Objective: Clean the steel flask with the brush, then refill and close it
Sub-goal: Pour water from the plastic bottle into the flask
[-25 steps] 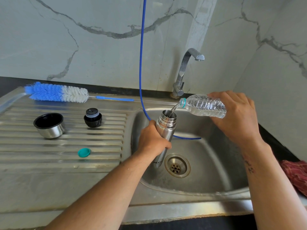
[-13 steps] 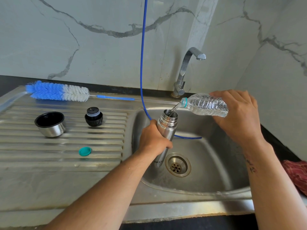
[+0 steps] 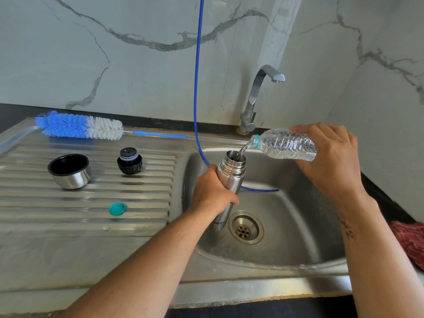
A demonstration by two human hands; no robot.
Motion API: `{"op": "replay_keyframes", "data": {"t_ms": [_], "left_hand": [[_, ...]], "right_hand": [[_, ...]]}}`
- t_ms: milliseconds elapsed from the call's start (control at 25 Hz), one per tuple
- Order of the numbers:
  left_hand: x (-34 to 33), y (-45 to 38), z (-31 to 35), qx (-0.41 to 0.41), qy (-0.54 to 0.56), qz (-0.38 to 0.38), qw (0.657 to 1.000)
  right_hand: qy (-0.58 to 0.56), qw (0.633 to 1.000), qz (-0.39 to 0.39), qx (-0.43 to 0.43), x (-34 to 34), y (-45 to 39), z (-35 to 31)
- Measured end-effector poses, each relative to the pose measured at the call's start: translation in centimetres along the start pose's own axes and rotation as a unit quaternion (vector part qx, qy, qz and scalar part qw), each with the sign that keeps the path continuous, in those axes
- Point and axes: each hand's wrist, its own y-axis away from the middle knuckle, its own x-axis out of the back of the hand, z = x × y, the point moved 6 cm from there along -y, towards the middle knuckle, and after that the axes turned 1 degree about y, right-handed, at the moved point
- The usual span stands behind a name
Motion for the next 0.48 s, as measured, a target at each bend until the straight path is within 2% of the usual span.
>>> {"op": "replay_keyframes", "data": {"t_ms": [480], "left_hand": [[0.06,-0.13,-0.05,-0.004,-0.004,0.009,1.0]], "right_hand": [[0.008,1.0,0.011,-0.002,0.04,0.0,0.08]]}}
